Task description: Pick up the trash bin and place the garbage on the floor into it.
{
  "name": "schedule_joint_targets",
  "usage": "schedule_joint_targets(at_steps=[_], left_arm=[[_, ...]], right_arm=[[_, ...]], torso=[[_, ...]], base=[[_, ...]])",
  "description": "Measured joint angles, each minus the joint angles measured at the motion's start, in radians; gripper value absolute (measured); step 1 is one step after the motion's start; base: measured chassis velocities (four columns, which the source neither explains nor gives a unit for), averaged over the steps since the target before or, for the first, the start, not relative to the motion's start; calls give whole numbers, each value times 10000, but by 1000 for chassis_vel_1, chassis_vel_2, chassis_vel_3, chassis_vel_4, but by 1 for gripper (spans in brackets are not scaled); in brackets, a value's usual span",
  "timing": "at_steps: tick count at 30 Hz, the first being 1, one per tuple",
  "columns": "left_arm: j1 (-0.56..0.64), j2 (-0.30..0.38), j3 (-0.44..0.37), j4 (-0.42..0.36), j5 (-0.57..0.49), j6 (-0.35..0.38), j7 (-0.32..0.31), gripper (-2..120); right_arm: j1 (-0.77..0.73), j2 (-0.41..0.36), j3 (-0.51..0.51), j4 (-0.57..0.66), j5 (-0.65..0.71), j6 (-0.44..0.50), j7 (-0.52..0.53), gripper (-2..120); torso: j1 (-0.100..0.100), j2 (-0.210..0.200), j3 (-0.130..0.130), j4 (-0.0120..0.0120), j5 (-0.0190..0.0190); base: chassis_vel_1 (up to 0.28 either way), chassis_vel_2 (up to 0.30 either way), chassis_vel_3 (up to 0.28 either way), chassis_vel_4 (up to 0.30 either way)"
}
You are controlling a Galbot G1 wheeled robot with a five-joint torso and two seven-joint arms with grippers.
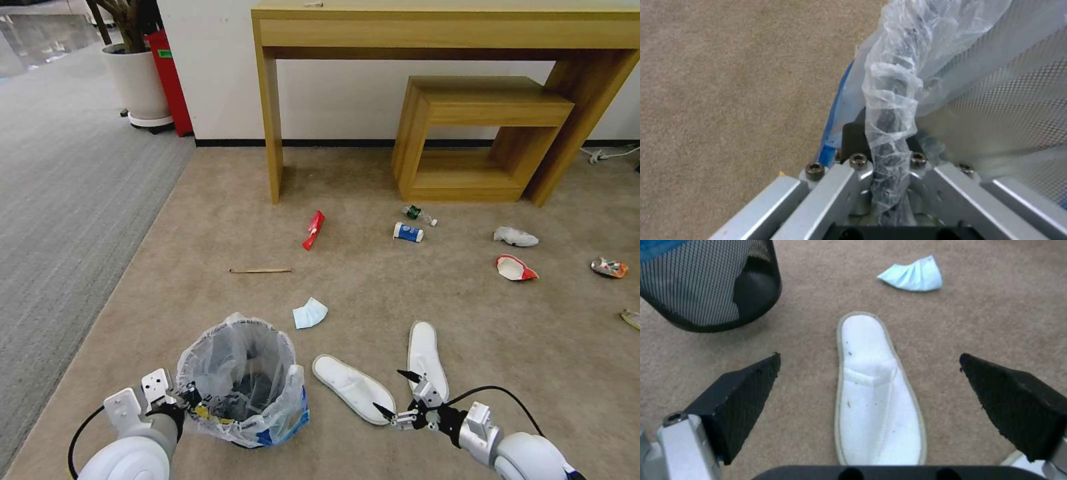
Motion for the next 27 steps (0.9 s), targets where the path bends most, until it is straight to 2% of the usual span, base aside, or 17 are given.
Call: schedule_joint_targets(at_steps=[9,27], left_arm=[[-55,-222,-36,118,108,0,14,0],[-102,-319,-74,272,118,0,23,0]], right_arm=[[596,52,-894,-847,161,59,128,100],[1779,562,-1833,-2837,501,260,278,99]], torso=[[0,0,0,0,0],[1,0,0,0,0]], base=[[0,0,0,0],[0,0,0,0]])
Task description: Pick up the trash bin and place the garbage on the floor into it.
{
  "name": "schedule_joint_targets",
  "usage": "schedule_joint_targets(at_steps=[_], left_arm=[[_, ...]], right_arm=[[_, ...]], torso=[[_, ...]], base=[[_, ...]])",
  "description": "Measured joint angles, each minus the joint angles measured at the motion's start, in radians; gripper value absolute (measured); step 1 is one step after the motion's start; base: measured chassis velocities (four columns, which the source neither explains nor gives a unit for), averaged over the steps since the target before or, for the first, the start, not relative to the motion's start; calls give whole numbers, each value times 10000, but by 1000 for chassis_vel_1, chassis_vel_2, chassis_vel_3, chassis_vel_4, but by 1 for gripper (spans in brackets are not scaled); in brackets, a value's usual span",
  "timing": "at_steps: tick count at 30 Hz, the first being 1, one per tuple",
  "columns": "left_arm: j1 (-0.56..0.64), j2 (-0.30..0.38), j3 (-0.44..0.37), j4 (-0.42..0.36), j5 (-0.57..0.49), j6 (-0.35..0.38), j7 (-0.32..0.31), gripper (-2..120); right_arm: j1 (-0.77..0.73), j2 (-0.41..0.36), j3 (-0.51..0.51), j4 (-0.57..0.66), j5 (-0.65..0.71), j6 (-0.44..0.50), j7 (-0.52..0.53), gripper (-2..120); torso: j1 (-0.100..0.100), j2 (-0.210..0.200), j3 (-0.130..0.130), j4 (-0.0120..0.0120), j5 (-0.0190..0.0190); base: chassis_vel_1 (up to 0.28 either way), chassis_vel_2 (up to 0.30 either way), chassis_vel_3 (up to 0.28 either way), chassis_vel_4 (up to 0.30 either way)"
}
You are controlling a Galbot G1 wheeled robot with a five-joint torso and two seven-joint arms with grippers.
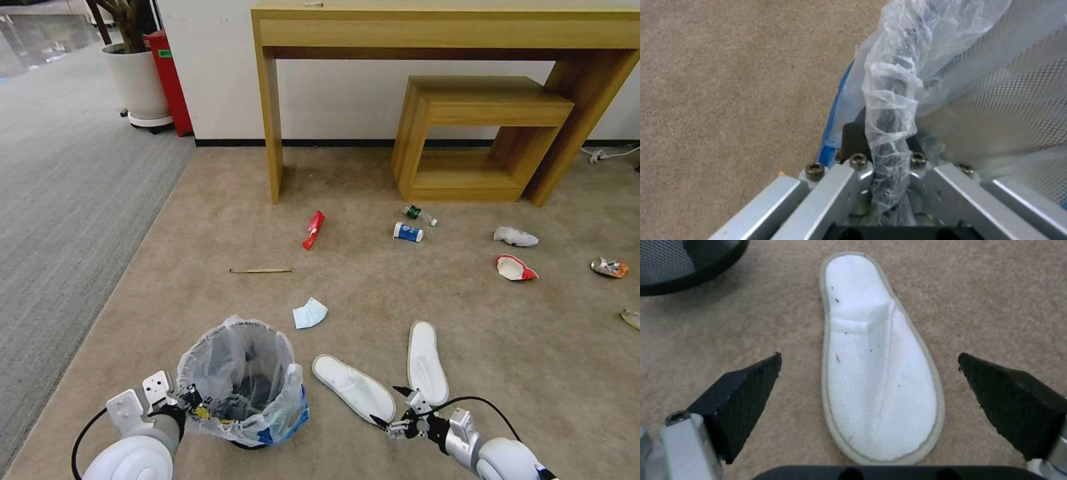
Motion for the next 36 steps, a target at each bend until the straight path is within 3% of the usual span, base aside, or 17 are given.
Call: schedule_joint_targets(at_steps=[19,36], left_arm=[[3,-11,-90,29,-1,0,-1,0],[-56,-121,-58,124,54,0,-12,0]], right_arm=[[1190,454,-683,-996,119,149,35,98],[1128,632,-958,-1261,100,359,-167,97]], torso=[[0,0,0,0,0],[0,0,0,0,0]], base=[[0,0,0,0],[0,0,0,0]])
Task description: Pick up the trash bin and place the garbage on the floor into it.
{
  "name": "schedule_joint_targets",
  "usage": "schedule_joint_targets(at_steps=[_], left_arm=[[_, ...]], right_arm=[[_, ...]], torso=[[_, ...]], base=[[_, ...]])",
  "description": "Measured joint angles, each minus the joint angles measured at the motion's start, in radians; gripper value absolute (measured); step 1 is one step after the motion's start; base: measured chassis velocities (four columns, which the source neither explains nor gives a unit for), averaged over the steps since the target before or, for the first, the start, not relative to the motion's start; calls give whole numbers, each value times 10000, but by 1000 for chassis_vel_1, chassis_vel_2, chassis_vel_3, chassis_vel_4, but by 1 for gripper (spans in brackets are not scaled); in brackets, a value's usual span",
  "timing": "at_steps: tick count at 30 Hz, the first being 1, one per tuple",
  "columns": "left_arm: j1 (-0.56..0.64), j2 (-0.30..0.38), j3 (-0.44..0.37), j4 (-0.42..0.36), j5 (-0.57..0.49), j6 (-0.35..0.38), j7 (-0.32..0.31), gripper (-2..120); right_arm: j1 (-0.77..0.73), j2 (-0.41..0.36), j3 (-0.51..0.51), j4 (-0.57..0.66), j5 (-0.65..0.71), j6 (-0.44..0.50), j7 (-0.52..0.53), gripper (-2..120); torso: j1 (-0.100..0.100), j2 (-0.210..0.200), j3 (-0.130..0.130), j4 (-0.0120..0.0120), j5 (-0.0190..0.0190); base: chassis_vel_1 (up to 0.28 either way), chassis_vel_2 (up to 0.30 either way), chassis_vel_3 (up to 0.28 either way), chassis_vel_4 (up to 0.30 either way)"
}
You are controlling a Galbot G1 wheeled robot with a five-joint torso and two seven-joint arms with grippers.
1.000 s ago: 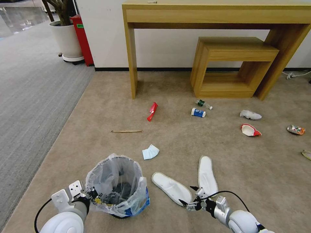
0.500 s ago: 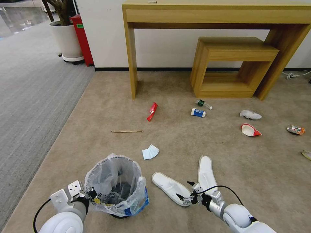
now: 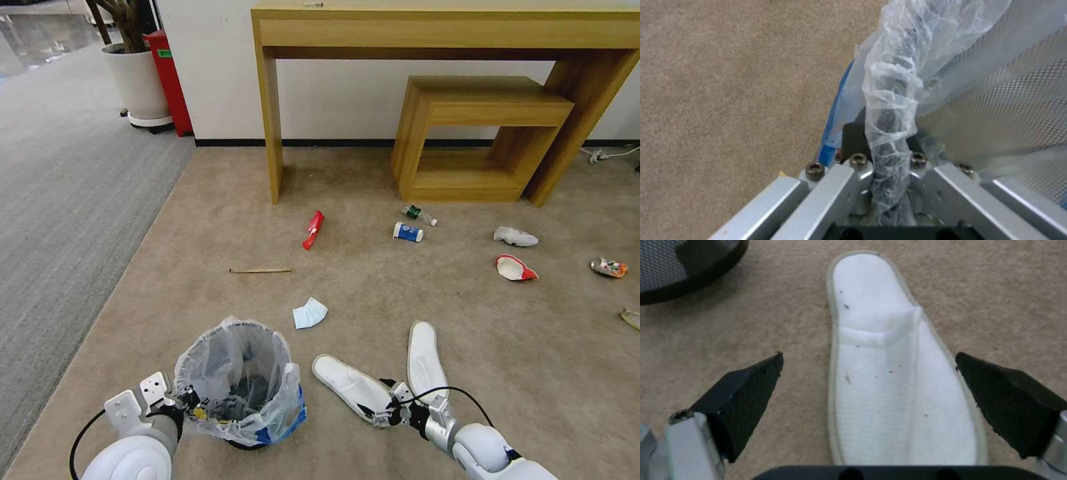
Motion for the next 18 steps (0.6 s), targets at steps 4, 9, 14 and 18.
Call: schedule_joint_targets(at_steps=[4,9,14,18], left_arm=[[-22,-29,16,15,26,0,0,0],[-34,-57,22,17,46,0,7,0],[-33,-61,9,-11,48,0,15,0],[-22,-60,-16,-42,47,0,18,0]], right_arm=[[-48,21,-58,-56,-18,154,-160,93],[-56,45,-170,-90,-57,257,-206,92],[-45,64,-262,-90,-72,279,-247,92],[-1,92,-340,-135,-78,310,-267,92]], torso=[[-1,0,0,0,0],[0,0,0,0,0],[0,1,0,0,0],[0,0,0,0,1]], base=[[0,0,0,0],[0,0,0,0],[0,0,0,0],[0,0,0,0]])
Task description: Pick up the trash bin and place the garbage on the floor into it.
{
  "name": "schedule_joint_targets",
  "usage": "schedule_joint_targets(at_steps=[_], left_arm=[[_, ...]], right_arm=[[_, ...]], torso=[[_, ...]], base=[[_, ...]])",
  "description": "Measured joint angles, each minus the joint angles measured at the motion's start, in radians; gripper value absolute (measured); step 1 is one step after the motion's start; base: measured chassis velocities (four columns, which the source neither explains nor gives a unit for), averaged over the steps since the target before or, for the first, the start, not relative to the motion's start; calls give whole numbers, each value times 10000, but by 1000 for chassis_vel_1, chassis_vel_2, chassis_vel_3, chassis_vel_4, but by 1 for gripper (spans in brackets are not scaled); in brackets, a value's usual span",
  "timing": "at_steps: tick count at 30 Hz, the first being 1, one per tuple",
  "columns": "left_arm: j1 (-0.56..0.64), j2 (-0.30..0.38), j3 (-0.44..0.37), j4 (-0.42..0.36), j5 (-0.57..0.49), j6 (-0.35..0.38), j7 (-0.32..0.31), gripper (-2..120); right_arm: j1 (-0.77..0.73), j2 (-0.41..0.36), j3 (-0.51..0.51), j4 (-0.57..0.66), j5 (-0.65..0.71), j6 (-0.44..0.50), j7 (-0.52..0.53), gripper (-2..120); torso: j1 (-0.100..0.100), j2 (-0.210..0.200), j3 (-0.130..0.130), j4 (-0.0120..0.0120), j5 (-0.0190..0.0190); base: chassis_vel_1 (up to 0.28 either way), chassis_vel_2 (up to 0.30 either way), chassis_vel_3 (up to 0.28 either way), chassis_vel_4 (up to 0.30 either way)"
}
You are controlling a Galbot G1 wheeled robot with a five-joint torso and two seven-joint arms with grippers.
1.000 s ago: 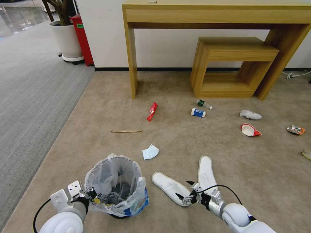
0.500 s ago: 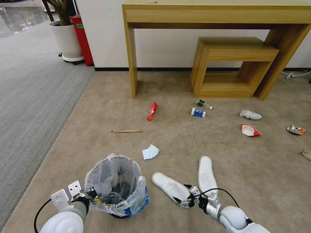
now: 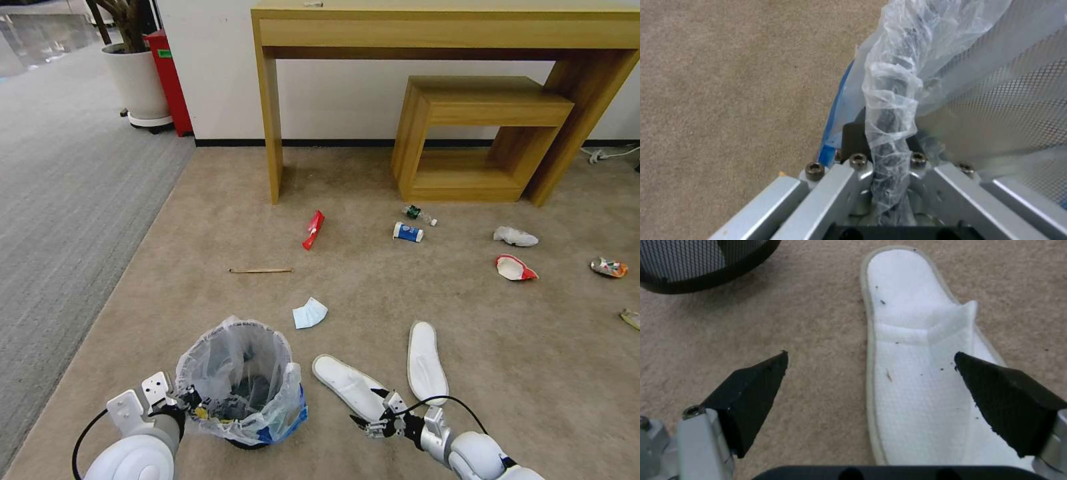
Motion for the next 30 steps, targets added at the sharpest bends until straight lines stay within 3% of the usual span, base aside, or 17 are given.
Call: schedule_joint_targets(at_steps=[30], left_arm=[[-198,-20,91,264,12,0,46,0]], right_arm=[[360,-141,263,-230,335,108,175,92]], torso=[[0,0,0,0,0]], base=[[0,0,0,0]])
